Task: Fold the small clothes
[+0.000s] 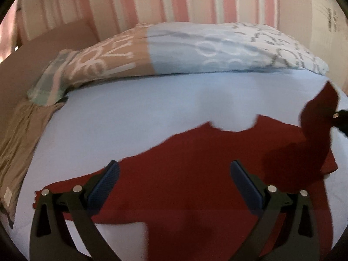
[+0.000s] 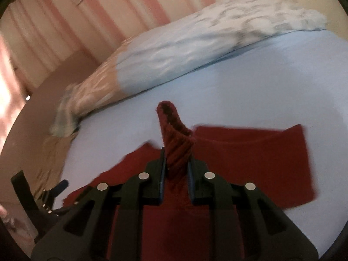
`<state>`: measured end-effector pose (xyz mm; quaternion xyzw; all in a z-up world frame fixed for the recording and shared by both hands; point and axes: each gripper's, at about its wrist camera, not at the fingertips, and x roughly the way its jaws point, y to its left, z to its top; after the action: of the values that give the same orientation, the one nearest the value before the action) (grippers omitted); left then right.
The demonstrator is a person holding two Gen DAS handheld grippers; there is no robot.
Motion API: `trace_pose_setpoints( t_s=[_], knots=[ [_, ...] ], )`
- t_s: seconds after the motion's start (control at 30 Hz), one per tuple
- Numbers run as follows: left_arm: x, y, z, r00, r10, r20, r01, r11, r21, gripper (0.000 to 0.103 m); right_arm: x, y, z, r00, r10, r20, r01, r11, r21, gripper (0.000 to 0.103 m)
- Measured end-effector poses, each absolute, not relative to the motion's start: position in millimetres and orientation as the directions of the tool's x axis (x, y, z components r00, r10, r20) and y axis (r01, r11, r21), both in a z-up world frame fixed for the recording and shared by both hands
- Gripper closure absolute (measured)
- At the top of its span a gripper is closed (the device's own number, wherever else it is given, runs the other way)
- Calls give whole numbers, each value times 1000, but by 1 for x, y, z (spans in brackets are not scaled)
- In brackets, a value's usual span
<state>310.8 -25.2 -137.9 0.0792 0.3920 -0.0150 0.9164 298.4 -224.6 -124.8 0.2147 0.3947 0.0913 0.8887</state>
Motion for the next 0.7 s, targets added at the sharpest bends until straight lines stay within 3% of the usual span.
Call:
trace_pose_setpoints(
  t_s=[0.23,0.47,0.53,0.6,0.7],
  knots=[
    [309,60,-135,684,101,-722,-14,992,125,2,321,-110,-174,553,448,-703,-44,858,512,87],
    [304,91,-143,665,120,-737,-44,992,121,2,341,-72,-235,444,426,-788,-2,880,474,86],
    [304,92,-146,658,115,-744,-44,993,114,2,338,-68,-241,420,433,-797,-10,881,473,74],
    [304,93,-150,650,105,-752,-42,994,102,2,333,-68,-238,408,454,-792,-33,874,484,52],
    [300,90,-157,641,97,-761,-36,995,96,2,320,-77,-216,444,458,-770,-89,877,471,44]
  ],
)
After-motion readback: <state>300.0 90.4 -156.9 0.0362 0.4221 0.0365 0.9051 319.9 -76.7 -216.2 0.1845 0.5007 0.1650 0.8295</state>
